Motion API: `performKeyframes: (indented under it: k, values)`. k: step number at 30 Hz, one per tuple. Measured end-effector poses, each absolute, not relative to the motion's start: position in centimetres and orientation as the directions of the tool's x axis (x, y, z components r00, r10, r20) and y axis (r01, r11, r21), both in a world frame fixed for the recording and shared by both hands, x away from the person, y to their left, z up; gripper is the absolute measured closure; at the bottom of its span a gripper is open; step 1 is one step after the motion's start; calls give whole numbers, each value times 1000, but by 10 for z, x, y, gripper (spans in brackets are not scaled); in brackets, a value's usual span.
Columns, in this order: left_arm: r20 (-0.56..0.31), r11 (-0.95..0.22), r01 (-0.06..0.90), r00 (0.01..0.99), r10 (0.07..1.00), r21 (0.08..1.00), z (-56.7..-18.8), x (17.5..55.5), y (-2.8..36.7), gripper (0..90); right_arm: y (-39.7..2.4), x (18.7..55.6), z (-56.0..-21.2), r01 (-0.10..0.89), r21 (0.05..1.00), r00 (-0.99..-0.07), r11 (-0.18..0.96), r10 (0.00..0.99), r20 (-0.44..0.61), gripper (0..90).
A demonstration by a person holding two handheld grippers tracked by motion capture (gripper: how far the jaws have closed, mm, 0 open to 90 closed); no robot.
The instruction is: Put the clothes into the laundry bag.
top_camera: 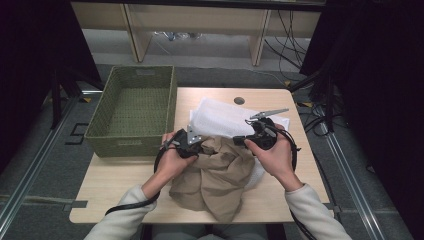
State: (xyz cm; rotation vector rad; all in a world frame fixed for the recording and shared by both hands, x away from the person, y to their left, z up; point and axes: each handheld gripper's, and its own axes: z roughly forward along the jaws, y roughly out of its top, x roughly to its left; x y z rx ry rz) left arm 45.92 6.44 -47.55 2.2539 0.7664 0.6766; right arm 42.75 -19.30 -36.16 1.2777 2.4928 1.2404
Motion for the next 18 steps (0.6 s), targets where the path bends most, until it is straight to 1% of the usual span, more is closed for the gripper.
performKeyframes:
  k: [1, 2, 3, 4, 5, 6, 7, 8, 9, 13, 15, 16, 17, 18]
  values:
    - [240, -613, 340, 703, 670, 713, -478, 462, 62, 517, -192, 427, -361, 653, 684, -645, 324, 712, 279, 900]
    - [241, -614, 343, 701, 671, 711, -480, 463, 62, 592, -192, 427, -361, 647, 689, -649, 325, 709, 275, 900]
    - [233, -608, 356, 695, 680, 710, -482, 464, 61, 619, -192, 427, -361, 649, 689, -647, 323, 711, 276, 900]
    - [232, -602, 356, 691, 684, 715, -483, 466, 61, 705, -192, 428, -362, 637, 697, -654, 329, 709, 264, 900]
    - [231, -594, 350, 689, 687, 724, -481, 467, 63, 765, -191, 427, -361, 649, 691, -641, 318, 718, 272, 900]
    - [218, -581, 350, 689, 691, 735, -479, 467, 65, 824, -192, 427, -361, 640, 699, -645, 319, 717, 264, 900]
    - [191, -553, 364, 681, 707, 749, -476, 464, 66, 849, -192, 427, -361, 639, 701, -643, 316, 719, 262, 900]
    - [185, -541, 363, 677, 713, 759, -471, 460, 66, 857, -192, 428, -362, 627, 710, -650, 321, 718, 249, 900]
    - [190, -546, 357, 680, 708, 758, -465, 455, 67, 856, -191, 427, -361, 643, 699, -636, 313, 726, 260, 900]
    - [190, -517, 331, 670, 718, 789, -444, 429, 62, 837, -187, 425, -362, 640, 708, -625, 298, 738, 255, 900]
    - [196, -516, 309, 677, 709, 799, -436, 415, 58, 827, -185, 423, -361, 632, 715, -628, 299, 738, 246, 900]
    - [201, -521, 299, 685, 701, 800, -432, 411, 56, 825, -184, 423, -362, 613, 727, -644, 309, 728, 234, 900]
    - [212, -529, 274, 698, 684, 803, -428, 403, 52, 823, -183, 422, -362, 622, 724, -638, 297, 728, 251, 900]
    - [222, -535, 253, 708, 670, 806, -425, 397, 48, 820, -181, 420, -361, 622, 723, -634, 299, 735, 241, 900]
